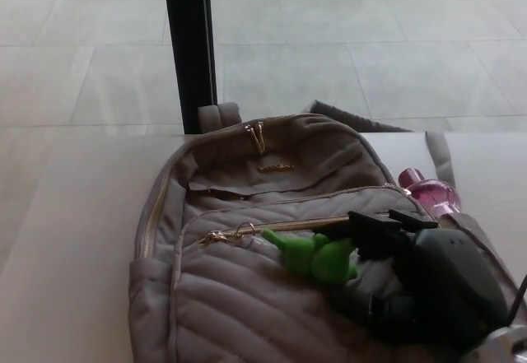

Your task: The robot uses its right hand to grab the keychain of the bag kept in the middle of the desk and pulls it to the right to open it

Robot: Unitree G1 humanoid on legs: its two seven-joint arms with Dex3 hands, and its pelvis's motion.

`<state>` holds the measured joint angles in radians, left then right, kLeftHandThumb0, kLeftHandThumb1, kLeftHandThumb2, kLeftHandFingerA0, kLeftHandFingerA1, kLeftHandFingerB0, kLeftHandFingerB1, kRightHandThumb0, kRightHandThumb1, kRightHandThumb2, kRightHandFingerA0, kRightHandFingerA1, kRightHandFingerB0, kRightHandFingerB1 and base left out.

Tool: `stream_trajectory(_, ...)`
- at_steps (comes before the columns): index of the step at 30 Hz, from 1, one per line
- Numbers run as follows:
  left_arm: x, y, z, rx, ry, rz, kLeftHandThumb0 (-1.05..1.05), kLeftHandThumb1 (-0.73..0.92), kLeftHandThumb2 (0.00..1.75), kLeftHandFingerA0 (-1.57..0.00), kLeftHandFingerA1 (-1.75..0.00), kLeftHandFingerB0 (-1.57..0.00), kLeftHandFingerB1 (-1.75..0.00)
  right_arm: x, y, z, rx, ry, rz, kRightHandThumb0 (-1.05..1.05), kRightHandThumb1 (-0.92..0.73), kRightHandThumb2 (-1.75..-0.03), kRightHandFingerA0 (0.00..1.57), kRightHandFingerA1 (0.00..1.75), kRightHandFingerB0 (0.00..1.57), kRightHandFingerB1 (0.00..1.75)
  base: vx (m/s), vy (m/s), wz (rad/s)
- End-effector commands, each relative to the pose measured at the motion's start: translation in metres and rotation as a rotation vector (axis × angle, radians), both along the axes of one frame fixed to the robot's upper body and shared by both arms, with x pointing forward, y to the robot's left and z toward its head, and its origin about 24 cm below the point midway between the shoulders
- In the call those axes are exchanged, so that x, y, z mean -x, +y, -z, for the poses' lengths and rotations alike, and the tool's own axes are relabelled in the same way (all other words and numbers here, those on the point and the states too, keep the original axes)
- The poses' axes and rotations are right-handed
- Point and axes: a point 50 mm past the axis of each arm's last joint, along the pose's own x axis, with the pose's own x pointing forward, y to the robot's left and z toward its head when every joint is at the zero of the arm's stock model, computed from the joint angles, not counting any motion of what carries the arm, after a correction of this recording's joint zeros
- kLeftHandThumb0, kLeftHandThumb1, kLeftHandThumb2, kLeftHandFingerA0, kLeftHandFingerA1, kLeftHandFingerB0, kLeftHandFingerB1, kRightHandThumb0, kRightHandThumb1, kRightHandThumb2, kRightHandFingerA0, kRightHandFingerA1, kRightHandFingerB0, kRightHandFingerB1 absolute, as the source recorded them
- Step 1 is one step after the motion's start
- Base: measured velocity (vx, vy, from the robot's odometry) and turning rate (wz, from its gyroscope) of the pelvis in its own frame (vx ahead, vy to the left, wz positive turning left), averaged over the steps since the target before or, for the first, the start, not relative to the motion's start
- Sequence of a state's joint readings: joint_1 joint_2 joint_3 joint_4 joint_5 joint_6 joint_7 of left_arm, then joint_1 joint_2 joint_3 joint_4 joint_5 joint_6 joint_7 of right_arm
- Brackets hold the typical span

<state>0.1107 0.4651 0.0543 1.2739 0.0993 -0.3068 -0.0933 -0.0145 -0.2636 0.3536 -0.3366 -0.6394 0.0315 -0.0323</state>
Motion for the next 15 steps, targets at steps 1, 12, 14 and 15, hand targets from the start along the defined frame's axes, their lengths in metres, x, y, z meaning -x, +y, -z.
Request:
stream_trajectory(1,-0.0026,0.0027,-0.0038,-0.026,-0.011,0.044,-0.69,0.66,0.6,-0.8,-0.72,-0.74,-0.5,0.0028,0.0061,0.027,0.11,0.126,0.002,-0.38,-0.58,-0.59,1.04,1.38,0.64,0.59,0.0,0.0,0.0)
stream_trajectory(12,-0.0019,0.0031,-0.0044,-0.015,-0.027,0.031,-0.72,0.67,0.61,-0.8,-0.64,-0.69,-0.48,0.0109,0.0085,0.0301,0.229,0.109,-0.098,-0.26,-0.52,-0.96,1.08,1.73,0.92,0.94,0.0,0.0,0.0)
stream_trajectory(14,-0.0016,0.0033,-0.0045,-0.026,-0.022,0.038,-0.72,0.69,0.61,-0.82,-0.69,-0.7,-0.5,0.0096,0.003,0.0304,0.237,0.115,-0.079,-0.37,-0.49,-1.06,1.25,1.33,0.87,0.93,0.0,0.0,0.0)
stream_trajectory(15,-0.002,0.0032,-0.0043,-0.026,-0.022,0.037,-0.72,0.69,0.61,-0.82,-0.69,-0.7,-0.5,0.0095,0.0017,0.0307,0.233,0.115,-0.073,-0.37,-0.49,-1.06,1.25,1.33,0.87,0.93,0.0,0.0,0.0)
